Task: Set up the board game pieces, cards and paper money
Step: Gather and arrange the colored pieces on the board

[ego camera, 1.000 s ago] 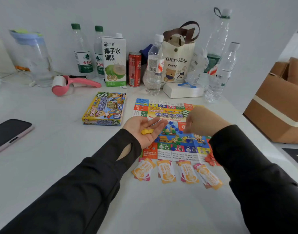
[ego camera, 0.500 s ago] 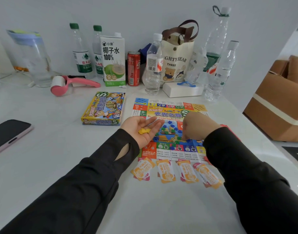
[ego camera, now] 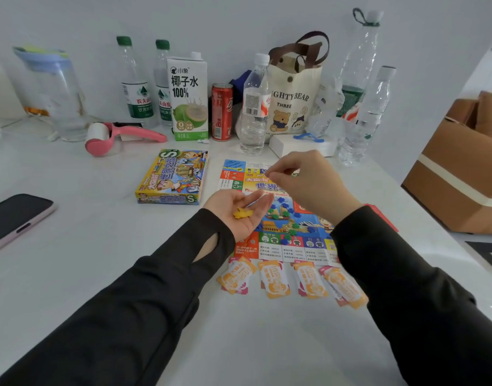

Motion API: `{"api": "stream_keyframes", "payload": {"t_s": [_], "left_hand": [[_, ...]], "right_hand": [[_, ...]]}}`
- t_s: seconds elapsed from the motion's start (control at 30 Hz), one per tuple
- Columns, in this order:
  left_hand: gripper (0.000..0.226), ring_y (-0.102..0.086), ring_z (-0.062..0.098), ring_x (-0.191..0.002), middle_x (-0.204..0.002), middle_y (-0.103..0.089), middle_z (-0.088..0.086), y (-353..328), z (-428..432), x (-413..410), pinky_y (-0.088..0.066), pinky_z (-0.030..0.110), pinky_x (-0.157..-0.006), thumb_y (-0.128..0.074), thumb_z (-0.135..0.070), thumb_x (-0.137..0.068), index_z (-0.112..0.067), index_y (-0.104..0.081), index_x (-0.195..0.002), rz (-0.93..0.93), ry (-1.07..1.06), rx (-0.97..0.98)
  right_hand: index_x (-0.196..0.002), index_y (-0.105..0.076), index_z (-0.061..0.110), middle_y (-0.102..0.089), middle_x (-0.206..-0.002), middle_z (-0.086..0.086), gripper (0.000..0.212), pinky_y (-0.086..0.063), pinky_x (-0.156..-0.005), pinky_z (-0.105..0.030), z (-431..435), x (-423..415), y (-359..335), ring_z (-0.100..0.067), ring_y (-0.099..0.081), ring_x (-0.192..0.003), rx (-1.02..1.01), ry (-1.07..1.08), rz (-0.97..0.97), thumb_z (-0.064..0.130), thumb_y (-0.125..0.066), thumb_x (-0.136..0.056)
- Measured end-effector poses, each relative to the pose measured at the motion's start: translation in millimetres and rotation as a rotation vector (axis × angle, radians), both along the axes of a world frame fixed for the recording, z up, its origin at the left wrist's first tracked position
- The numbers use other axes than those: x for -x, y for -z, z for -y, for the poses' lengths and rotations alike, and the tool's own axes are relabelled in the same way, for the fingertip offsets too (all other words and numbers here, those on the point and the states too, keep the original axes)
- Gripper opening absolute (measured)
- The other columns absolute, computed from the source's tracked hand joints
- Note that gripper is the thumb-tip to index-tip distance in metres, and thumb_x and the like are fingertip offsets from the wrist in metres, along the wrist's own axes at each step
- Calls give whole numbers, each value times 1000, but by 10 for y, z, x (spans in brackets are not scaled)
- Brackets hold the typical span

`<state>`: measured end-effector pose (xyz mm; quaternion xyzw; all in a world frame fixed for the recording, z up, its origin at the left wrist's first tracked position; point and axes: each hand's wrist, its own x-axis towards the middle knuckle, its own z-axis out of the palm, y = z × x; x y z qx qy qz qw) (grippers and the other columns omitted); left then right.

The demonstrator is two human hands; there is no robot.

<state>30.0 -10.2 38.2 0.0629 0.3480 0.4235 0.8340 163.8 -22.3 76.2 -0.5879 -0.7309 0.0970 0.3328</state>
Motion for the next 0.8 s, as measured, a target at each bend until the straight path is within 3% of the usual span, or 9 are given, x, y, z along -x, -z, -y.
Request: {"api": "stream_keyframes", "payload": {"t_s": [0.07,0.13,0.23,0.33,0.43,0.53,0.67,0.8], "left_hand": [[53,-55,14,-45,-50,-57,12,4,-11,4,-45,15,-36,-35,-22,-100,4,-62,-63,-27,27,2],[64,-38,7,-30,-43,-45,1,3,-18,11,-26,11,-28,-35,-31,-100,-5,-54,-45,-65,72,-29],[52,-29,7,-26,-40,-37,-2,-37,42,-3,-17,13,-26,-33,-39,-99,-13,-42,-55,-87,88,-50],[46,-36,9,-28,-44,-42,1,-60,132,-60,-25,12,-27,-29,-28,-100,-10,-46,-61,-61,16,-42],[45,-51,14,-46,-59,-51,7,-69,219,-154,-42,15,-35,-30,-22,-100,-1,-57,-72,-20,-76,-23],[45,-55,18,-58,-60,-59,12,-77,296,-259,-50,21,-39,-30,-22,-100,3,-61,-80,-6,-92,-34],[46,-57,20,-62,-57,-61,14,-93,359,-404,-53,24,-45,-30,-23,-100,3,-61,-80,14,-83,-51],[46,-58,21,-61,-57,-62,14,-91,372,-525,-54,24,-46,-29,-22,-100,3,-61,-80,28,-78,-62]], "right_hand": [[-89,-72,16,-62,-75,9,13,-36,-57,2,16,-72,-52,1,-52,-67,-31,15,-55,17,-59,-88],[-88,-72,15,-60,-70,9,14,-36,-54,0,30,-128,-89,-1,-51,-63,-37,34,-74,17,-58,-88],[-90,-69,13,-63,-79,1,20,-39,-58,-13,59,-240,-93,-10,-55,-69,-8,116,6,24,-53,-92],[-106,-62,6,-62,-94,-13,35,-42,-72,-29,129,-395,-92,-25,-57,-85,173,167,344,28,-35,-100],[-137,-40,13,-58,-114,-19,39,-44,-87,-35,196,-577,-17,-33,-56,-104,351,175,577,18,-22,-103],[-145,-27,16,-54,-125,-21,43,-40,-97,-37,188,-774,73,-35,-52,-113,506,182,540,21,-18,-103],[-134,-47,9,-51,-134,-15,59,-32,-102,-33,153,-971,121,-30,-48,-120,569,204,338,46,-16,-100],[-140,-39,14,-45,-139,-14,54,-31,-103,-32,134,-1020,150,-29,-45,-125,566,162,324,43,-16,-101]]}}
